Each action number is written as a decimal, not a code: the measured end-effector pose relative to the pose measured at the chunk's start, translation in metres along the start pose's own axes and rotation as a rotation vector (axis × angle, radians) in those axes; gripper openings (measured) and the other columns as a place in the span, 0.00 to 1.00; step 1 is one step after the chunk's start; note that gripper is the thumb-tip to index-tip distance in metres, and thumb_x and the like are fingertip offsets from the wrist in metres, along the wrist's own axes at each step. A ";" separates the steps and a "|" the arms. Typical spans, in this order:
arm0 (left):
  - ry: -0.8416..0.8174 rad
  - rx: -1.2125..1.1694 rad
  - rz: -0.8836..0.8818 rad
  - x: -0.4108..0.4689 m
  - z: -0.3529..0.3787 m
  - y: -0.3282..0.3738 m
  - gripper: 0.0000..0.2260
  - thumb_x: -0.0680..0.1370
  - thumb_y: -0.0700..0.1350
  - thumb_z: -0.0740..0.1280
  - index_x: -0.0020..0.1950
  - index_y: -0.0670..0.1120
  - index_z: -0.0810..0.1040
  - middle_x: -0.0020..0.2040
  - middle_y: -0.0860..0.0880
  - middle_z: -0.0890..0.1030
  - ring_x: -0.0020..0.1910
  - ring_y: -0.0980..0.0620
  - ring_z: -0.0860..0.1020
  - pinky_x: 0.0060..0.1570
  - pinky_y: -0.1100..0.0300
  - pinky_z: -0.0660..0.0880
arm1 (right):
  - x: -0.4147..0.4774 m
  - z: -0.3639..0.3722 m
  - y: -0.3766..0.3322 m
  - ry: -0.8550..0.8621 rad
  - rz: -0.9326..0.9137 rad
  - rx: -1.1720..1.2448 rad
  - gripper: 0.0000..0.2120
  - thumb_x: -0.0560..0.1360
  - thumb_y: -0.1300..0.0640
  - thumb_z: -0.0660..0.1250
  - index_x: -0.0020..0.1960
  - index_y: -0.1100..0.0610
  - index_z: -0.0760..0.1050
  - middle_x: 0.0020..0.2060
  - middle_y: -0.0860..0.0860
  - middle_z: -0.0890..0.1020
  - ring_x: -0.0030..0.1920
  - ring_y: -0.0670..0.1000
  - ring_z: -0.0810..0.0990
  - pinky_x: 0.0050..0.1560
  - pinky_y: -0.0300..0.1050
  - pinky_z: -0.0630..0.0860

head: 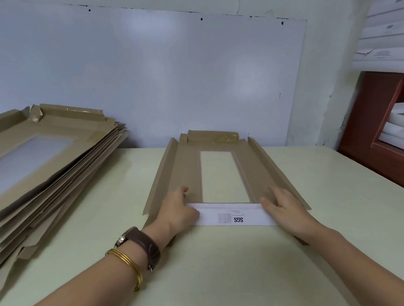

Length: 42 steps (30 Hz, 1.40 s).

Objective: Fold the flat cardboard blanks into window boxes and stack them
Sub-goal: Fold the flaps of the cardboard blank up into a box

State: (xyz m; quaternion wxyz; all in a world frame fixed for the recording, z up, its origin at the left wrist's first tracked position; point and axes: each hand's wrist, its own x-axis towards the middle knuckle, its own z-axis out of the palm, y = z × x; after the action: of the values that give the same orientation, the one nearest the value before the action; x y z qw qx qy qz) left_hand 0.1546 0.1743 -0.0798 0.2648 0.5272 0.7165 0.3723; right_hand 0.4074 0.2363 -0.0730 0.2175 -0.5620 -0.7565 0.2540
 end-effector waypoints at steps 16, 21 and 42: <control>-0.010 -0.462 -0.083 -0.021 -0.020 0.009 0.28 0.57 0.40 0.71 0.58 0.42 0.78 0.54 0.40 0.79 0.48 0.45 0.79 0.55 0.53 0.76 | -0.011 -0.011 0.019 0.124 0.063 0.447 0.26 0.72 0.66 0.73 0.68 0.58 0.72 0.51 0.50 0.81 0.49 0.44 0.80 0.45 0.31 0.73; -0.116 -0.296 -0.085 -0.030 -0.020 0.010 0.17 0.61 0.48 0.72 0.49 0.50 0.82 0.43 0.49 0.82 0.32 0.52 0.78 0.30 0.60 0.74 | -0.021 -0.012 0.018 0.125 -0.017 0.361 0.17 0.72 0.61 0.74 0.60 0.55 0.78 0.39 0.42 0.76 0.38 0.40 0.73 0.41 0.30 0.68; -0.014 0.664 0.663 -0.039 0.018 -0.010 0.25 0.76 0.38 0.56 0.74 0.46 0.63 0.74 0.49 0.62 0.72 0.51 0.60 0.68 0.60 0.56 | -0.035 0.028 0.005 0.219 -0.414 -0.423 0.17 0.79 0.59 0.60 0.68 0.57 0.71 0.65 0.51 0.72 0.67 0.54 0.67 0.67 0.43 0.61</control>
State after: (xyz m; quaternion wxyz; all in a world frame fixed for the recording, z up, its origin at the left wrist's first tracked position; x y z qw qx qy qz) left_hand 0.1748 0.1405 -0.0986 -0.0465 0.7863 0.5881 0.1836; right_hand 0.4031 0.1994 -0.0996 0.2228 -0.4527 -0.8631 -0.0209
